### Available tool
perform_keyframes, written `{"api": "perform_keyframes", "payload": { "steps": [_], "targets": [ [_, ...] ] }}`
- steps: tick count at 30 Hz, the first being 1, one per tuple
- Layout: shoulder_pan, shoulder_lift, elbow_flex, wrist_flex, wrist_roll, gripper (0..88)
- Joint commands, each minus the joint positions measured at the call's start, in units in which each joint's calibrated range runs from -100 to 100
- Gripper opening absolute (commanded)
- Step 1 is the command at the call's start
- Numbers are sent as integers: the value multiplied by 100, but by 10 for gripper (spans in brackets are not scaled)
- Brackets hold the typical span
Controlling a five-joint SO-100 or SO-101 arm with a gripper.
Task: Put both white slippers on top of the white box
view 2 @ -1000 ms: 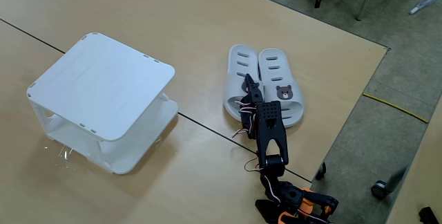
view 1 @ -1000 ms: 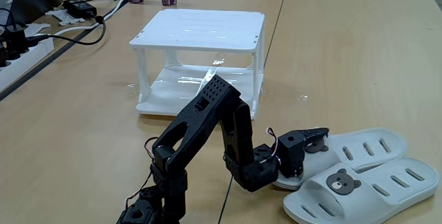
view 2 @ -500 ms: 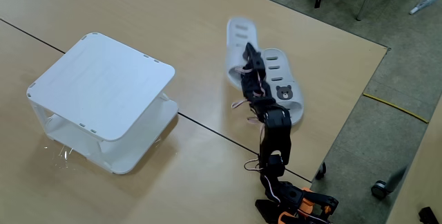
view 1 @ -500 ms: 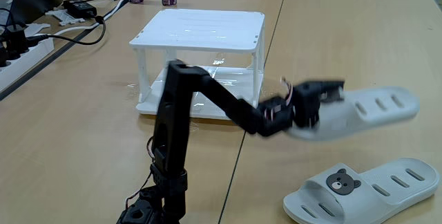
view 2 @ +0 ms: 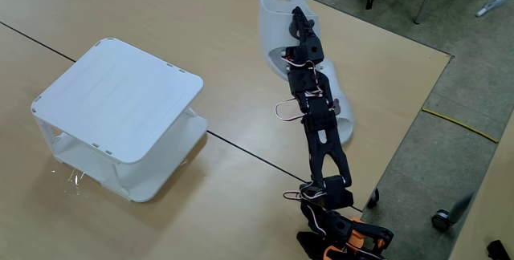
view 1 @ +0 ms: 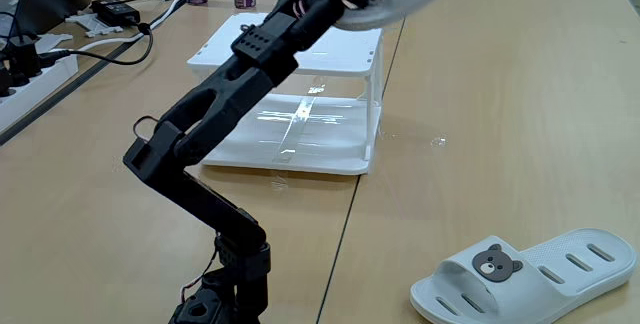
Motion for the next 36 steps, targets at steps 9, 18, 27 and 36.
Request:
{"api": "perform_keyframes", "payload": {
  "steps": [9,18,27,36],
  "targets": [
    [-3312,-252,273,25,42,8],
    [-5236,-252,508,25,42,8],
    [-5211,1439,-539,8,42,8],
    [-4841,4350,-3561,8,42,8]
  ]
}}
